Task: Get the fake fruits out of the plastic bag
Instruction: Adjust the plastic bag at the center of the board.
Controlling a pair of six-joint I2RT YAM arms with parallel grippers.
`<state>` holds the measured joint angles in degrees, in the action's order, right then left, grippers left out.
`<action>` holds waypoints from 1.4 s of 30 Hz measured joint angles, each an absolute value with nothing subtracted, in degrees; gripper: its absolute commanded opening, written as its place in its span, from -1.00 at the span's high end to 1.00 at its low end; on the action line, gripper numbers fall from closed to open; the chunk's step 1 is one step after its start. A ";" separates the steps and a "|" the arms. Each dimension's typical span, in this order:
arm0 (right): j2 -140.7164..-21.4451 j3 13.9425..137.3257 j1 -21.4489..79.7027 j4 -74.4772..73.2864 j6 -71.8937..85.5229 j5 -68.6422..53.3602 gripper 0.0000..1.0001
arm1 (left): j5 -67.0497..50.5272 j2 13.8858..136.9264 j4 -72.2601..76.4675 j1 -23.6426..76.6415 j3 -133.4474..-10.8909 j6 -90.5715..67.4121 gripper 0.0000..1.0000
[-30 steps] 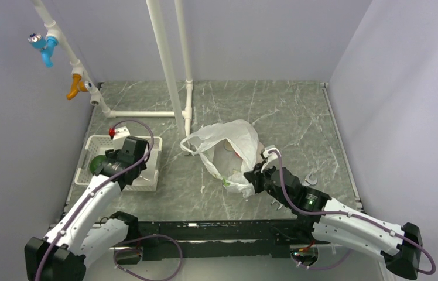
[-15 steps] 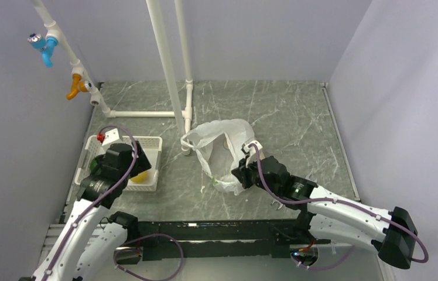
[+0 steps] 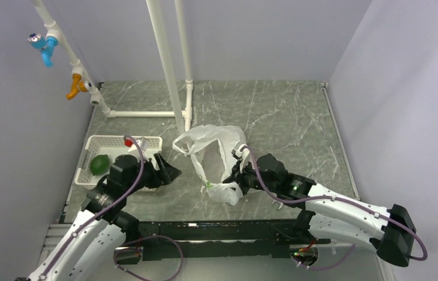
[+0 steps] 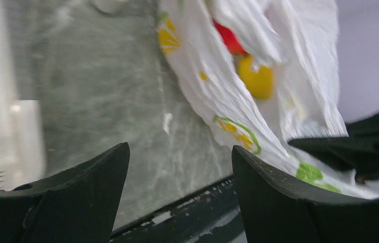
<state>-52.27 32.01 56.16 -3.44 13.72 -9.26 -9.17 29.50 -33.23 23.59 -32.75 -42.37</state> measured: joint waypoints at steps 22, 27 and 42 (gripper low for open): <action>-40.16 23.46 55.77 -8.56 26.72 -14.72 1.00 | 6.11 47.09 -16.91 57.28 -41.74 -45.60 -0.41; -35.44 22.22 55.61 -15.51 36.42 -12.43 1.00 | 6.31 56.03 -14.06 57.60 -40.01 -44.21 -0.36; -26.20 23.27 55.53 -31.88 44.38 -2.63 1.00 | 19.97 76.31 -7.14 70.54 -46.81 -33.69 -0.21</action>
<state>-26.20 23.27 55.53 -31.88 44.38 -2.63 19.97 76.31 -7.14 70.54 -46.81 -33.69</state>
